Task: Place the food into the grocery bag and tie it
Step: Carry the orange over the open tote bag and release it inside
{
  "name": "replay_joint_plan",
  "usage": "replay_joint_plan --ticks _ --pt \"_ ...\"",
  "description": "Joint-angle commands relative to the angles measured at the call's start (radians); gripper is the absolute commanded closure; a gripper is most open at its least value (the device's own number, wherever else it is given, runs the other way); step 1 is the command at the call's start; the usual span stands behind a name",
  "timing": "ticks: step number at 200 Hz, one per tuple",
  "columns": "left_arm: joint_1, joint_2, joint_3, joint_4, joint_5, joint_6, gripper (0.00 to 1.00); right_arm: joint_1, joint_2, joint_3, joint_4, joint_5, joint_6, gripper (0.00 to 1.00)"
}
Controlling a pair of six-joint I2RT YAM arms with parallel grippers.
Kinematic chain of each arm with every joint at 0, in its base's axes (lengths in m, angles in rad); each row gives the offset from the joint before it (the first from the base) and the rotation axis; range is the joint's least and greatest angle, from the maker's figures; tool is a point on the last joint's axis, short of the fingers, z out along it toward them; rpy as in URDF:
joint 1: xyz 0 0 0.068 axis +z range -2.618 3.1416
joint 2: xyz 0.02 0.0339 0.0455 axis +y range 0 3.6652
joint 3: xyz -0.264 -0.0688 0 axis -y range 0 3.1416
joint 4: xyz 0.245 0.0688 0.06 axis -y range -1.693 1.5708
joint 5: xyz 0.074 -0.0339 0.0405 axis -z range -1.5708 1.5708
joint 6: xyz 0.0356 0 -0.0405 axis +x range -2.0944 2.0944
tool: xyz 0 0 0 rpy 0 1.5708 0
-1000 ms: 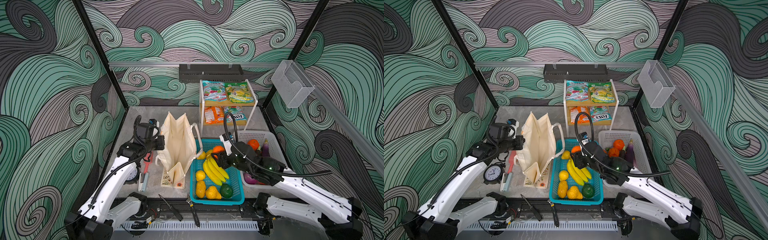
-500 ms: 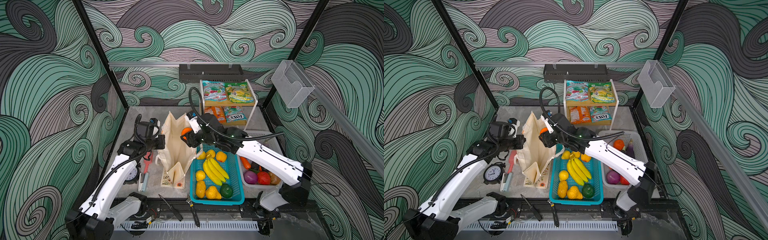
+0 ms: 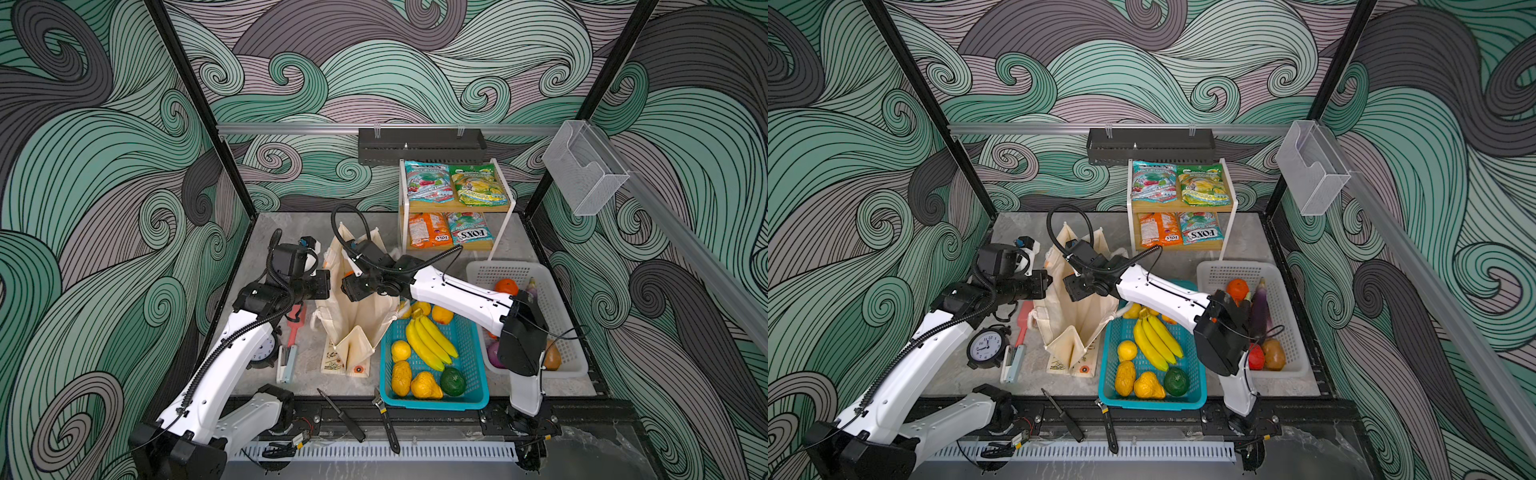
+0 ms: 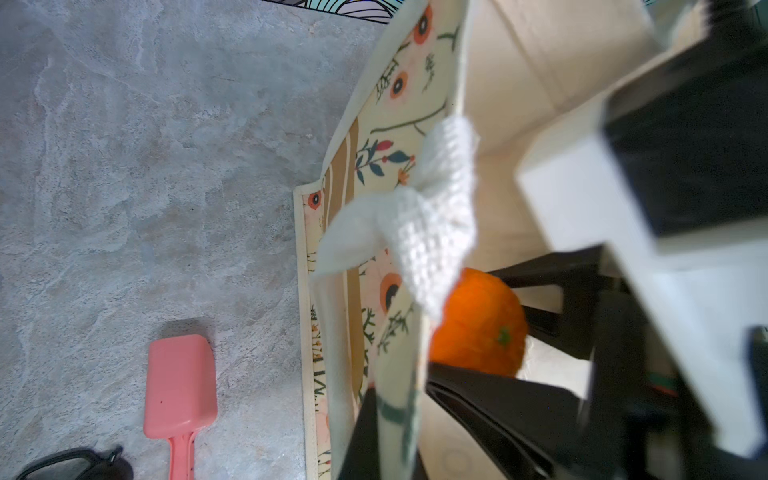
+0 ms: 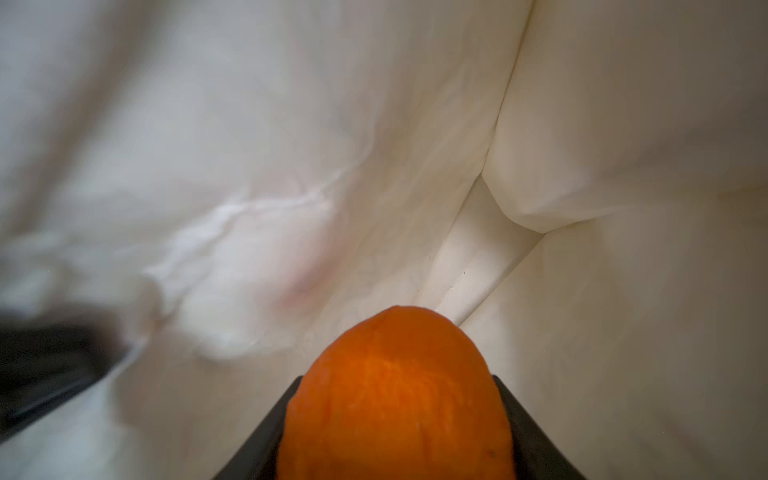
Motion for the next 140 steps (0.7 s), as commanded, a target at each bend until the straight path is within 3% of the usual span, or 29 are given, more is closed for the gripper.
replay_joint_plan --ticks 1,58,93,140 --pt "0.009 -0.005 0.008 -0.018 -0.004 -0.001 1.0 -0.002 0.051 0.021 0.021 0.056 0.014 0.56" --pt "0.011 -0.031 0.003 -0.015 -0.025 -0.003 1.0 -0.026 0.204 0.07 0.022 0.057 0.052 0.56" --pt "0.01 -0.052 0.003 -0.026 -0.089 -0.006 1.0 -0.037 0.293 0.114 -0.016 0.154 0.026 0.56" --pt "0.011 -0.063 0.003 -0.027 -0.114 -0.012 1.0 -0.051 0.396 0.168 -0.016 0.121 0.037 0.5"
